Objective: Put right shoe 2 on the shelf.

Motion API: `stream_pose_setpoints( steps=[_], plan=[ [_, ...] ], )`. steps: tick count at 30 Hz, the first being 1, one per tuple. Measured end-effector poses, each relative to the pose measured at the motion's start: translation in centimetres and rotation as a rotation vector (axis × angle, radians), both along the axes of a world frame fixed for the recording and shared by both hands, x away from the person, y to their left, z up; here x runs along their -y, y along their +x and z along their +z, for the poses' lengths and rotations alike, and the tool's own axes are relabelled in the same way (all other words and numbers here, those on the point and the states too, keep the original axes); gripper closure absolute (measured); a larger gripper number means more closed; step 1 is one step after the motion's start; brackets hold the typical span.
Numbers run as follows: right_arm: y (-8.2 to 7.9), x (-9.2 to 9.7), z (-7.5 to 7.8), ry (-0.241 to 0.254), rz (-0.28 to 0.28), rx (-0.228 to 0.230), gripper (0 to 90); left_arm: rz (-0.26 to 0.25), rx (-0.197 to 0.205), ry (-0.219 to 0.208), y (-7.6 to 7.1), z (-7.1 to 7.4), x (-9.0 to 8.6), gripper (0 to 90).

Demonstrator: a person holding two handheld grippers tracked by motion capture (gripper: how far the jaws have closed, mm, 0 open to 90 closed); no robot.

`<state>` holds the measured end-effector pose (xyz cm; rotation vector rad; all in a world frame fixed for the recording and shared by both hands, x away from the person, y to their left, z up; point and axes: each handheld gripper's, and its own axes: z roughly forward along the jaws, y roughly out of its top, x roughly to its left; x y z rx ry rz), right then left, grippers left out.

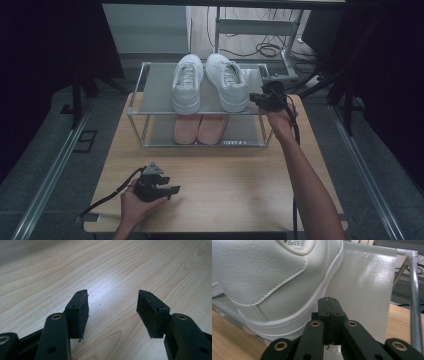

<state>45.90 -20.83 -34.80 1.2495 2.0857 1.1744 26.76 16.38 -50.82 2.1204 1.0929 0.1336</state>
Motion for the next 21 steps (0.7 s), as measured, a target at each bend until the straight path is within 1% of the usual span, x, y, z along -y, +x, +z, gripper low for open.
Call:
stream_pose_setpoints(
  steps=[2,5,15,18,20,21],
  plan=[
    [0.0,-0.4,-0.2,-0.011,0.006,0.0,89.3,0.0,0.0,0.005,0.0,0.0,0.0,43.5],
    [0.0,-0.7,-0.4,-0.014,0.003,0.002,89.4,-0.001,0.0,0.004,0.0,0.0,-0.1,43.5],
    [-0.2,-0.9,-0.2,0.004,-0.007,0.003,89.6,0.002,0.001,-0.001,0.0,0.0,-0.1,43.5],
    [-0.3,-0.9,-0.1,0.009,0.001,0.006,89.6,0.003,0.002,0.0,0.0,0.0,-0.1,43.5],
    [-0.4,-1.1,-0.2,0.023,0.02,-0.004,89.6,0.001,0.001,0.001,0.0,0.0,-0.1,43.5],
    [-0.5,-1.3,-0.2,0.021,0.027,-0.002,89.6,0.001,0.001,0.002,0.0,0.0,-0.1,43.5]
  ],
)
